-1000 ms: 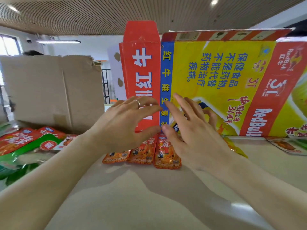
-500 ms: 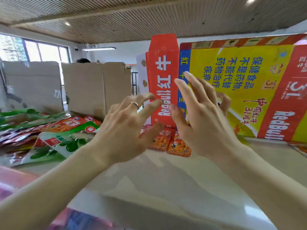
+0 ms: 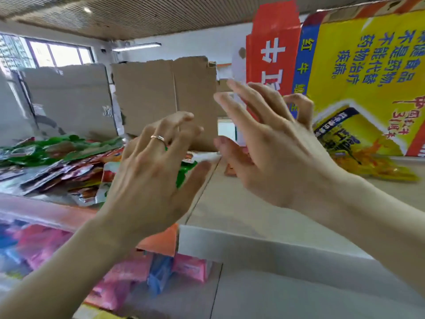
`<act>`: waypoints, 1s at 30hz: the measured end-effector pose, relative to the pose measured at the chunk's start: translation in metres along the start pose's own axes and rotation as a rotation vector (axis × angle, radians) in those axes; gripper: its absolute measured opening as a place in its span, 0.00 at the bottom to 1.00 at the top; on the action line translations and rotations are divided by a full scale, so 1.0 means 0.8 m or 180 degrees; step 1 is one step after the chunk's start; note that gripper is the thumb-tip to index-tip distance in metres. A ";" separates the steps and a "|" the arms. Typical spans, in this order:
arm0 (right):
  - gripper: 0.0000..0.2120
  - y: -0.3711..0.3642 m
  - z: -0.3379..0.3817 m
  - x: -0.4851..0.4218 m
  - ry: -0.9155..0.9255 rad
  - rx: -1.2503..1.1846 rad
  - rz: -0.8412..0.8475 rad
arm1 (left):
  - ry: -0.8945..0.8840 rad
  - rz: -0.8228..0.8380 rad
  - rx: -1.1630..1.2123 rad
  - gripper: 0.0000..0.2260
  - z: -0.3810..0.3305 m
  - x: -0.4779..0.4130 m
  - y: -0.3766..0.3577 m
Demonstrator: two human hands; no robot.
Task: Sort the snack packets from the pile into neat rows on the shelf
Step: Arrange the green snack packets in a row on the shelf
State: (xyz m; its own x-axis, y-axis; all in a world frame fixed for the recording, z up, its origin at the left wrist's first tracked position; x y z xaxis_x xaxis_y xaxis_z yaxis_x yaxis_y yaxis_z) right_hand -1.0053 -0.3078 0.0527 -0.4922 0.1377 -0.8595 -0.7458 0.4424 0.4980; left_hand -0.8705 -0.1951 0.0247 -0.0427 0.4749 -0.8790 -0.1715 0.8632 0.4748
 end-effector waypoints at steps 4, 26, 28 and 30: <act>0.27 -0.031 0.050 -0.015 -0.0037 -0.0183 0.0065 | 0.0144 -0.0094 -0.0030 0.21 0.067 0.013 0.027; 0.07 -0.147 0.187 -0.075 -0.0210 0.0778 0.0272 | 0.0127 0.0522 0.0548 0.21 0.293 0.089 0.041; 0.06 -0.126 0.173 -0.092 -0.0443 0.0562 -0.0174 | 0.0279 0.0431 0.0789 0.22 0.298 0.084 0.040; 0.05 -0.102 0.164 -0.109 -0.0514 0.0241 -0.0608 | 0.0313 0.0348 0.0870 0.23 0.298 0.077 0.039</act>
State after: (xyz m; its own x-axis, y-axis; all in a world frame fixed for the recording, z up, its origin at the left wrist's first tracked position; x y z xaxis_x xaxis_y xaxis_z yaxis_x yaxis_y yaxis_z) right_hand -0.8425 -0.2398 0.0720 -0.2631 0.1825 -0.9474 -0.7796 0.5382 0.3202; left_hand -0.6440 -0.0986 -0.0038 -0.1435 0.5602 -0.8158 0.1098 0.8283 0.5494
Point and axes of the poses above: each hand's wrist, its own x-axis away from the middle knuckle, its own y-axis out of the back of the hand, z = x × y, the point moved 3 cm from there along -x, towards the middle knuckle, and after that the axes turned 12 degrees about -z, right-handed, at the moved point
